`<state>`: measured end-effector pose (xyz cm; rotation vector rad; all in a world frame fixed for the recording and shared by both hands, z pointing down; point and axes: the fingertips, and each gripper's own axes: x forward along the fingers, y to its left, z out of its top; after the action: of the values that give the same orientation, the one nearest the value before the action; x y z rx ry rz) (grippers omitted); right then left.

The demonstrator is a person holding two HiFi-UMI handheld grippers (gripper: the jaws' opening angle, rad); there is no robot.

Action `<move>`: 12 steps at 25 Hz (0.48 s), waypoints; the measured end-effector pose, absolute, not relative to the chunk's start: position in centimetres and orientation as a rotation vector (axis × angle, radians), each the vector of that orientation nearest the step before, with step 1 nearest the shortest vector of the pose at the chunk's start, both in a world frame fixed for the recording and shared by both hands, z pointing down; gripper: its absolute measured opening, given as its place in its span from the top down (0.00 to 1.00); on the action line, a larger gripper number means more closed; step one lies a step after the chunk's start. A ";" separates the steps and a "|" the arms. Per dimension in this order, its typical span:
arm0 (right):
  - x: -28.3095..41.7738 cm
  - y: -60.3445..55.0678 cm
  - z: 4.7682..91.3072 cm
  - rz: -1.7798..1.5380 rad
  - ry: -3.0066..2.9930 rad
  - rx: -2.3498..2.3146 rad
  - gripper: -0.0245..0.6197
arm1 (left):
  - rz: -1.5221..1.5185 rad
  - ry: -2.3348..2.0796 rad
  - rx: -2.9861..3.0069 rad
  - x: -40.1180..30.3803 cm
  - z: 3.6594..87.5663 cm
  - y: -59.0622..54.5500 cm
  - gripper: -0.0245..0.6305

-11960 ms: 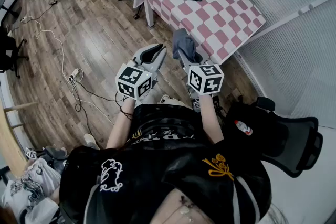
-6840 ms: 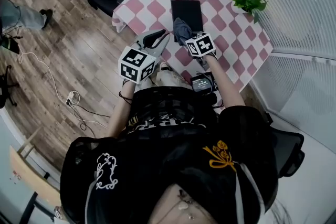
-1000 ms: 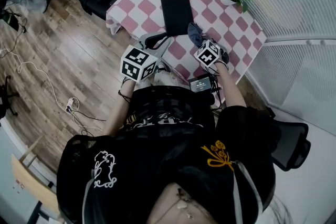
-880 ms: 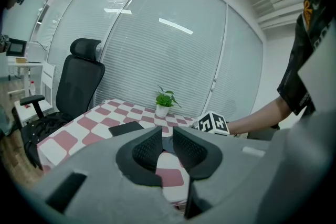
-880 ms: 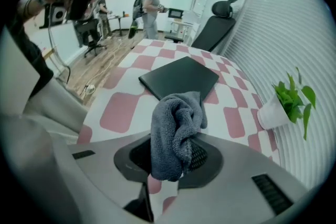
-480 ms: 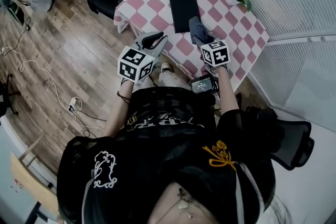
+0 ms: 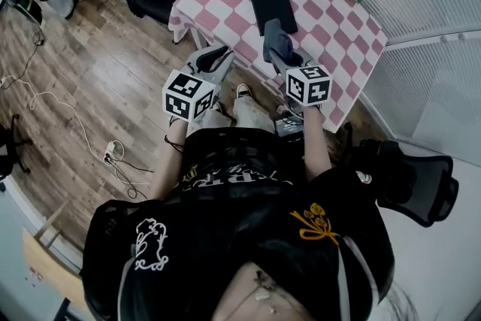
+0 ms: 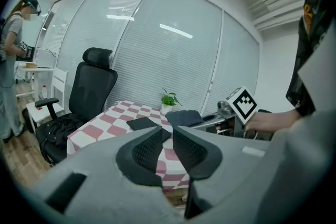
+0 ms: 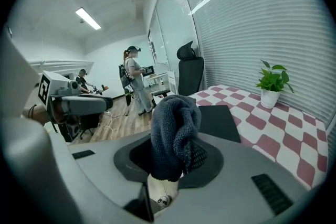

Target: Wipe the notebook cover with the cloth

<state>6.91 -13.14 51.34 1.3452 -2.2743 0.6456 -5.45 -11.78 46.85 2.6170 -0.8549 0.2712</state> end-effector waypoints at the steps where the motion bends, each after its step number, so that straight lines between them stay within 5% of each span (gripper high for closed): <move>1: 6.4 -12.7 51.1 0.648 -2.281 1.349 0.83 | 0.271 -0.851 2.615 -5.8 47.0 -11.5 0.87; 12: 4.1 -10.4 50.4 0.629 -2.301 1.325 0.83 | 0.236 -0.848 2.609 -6.4 47.2 -10.2 0.87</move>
<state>4.06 -10.45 50.37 1.3250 -2.3012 0.6292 -6.36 -10.19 47.16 2.6092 -0.8479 0.2363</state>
